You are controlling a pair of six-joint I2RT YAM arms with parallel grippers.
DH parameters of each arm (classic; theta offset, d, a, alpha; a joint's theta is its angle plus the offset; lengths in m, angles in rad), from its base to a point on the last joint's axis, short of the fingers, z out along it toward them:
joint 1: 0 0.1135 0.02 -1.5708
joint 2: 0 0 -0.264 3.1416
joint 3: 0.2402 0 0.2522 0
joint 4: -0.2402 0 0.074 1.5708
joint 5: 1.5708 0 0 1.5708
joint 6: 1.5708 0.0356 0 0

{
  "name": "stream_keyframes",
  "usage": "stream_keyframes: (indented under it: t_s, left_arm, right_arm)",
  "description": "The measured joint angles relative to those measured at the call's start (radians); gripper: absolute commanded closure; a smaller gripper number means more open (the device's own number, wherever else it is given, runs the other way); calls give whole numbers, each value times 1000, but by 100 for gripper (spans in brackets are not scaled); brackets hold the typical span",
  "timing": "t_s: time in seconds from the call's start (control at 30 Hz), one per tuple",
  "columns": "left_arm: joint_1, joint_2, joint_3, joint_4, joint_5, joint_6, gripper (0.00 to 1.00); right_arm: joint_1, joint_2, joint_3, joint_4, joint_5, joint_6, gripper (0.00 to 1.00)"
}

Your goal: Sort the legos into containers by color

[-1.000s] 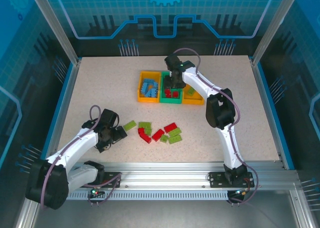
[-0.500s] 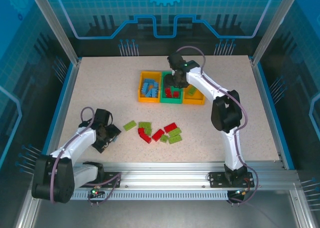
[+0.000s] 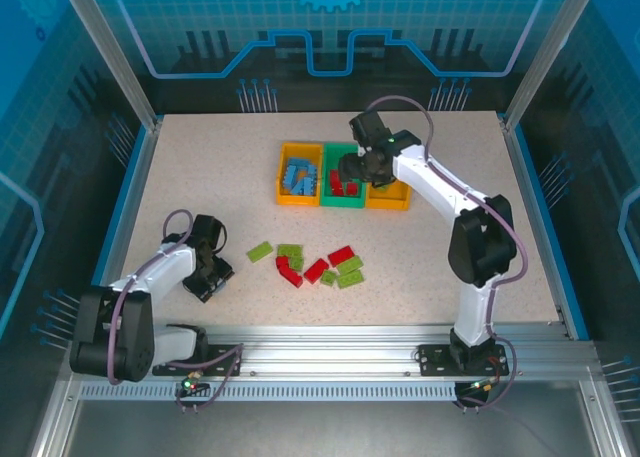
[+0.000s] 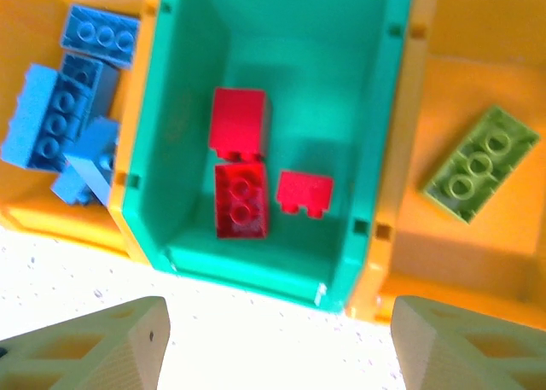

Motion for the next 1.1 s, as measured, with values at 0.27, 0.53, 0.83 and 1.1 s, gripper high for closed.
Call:
stream_keyframes:
  t_s: [0.27, 0.53, 0.83, 1.1]
  left_arm:
    - [1, 40, 32, -17, 2, 32, 59]
    - [-12, 37, 79, 56, 35, 100, 59]
    - [-78, 97, 444, 168, 62, 198, 58]
    - [-162, 474, 891, 230, 164, 356, 58]
  right_arm:
    - [-49, -111, -178, 20, 26, -8, 29]
    - [-97, -205, -304, 28, 34, -12, 30]
    - [-88, -287, -462, 58, 20, -3, 31]
    - [-5, -347, -626, 110, -31, 54, 31]
